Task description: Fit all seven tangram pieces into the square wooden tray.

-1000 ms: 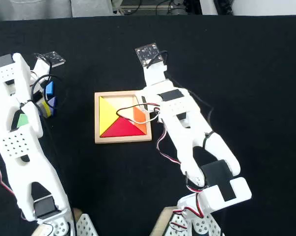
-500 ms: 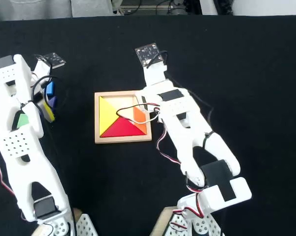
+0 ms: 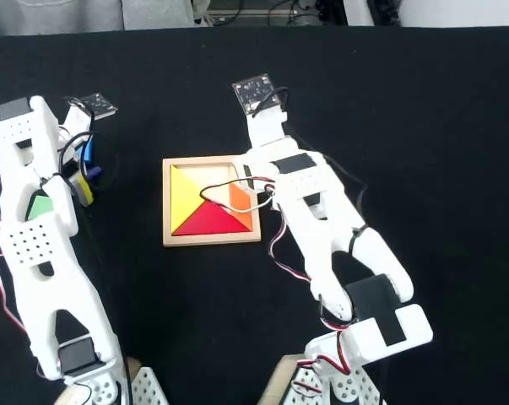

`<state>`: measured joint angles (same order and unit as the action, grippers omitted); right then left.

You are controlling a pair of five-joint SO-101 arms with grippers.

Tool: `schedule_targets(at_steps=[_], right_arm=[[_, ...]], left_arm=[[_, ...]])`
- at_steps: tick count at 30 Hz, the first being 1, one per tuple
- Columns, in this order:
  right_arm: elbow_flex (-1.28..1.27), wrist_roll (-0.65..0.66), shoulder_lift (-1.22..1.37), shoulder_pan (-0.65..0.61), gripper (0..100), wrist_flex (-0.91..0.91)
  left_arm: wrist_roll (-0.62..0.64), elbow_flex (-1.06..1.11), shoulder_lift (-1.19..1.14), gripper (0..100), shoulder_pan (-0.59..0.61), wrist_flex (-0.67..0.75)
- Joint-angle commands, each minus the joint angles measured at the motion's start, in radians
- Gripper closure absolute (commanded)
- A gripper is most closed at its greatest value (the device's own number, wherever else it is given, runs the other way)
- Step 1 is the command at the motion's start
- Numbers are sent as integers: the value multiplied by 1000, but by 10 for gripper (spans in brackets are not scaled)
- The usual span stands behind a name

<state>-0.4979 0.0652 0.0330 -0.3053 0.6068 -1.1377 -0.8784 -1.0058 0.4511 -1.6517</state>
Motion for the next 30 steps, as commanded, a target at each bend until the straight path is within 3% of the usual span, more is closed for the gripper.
schedule_targets(at_steps=[1,6,11,23,26,30], right_arm=[[4,11,-53,18,987,-18],[4,11,-53,18,987,-18],[4,11,-53,18,987,-18],[5,11,-53,18,987,-18],[5,11,-53,21,987,-18],[5,11,-54,23,987,-18]], left_arm=[[34,-147,6,813,-28,-104],[173,-252,2,813,-38,-107],[166,-226,-5,906,-47,-107],[166,-206,8,930,-64,-107],[270,-216,40,969,-87,-109],[552,-196,178,971,-140,-109]])
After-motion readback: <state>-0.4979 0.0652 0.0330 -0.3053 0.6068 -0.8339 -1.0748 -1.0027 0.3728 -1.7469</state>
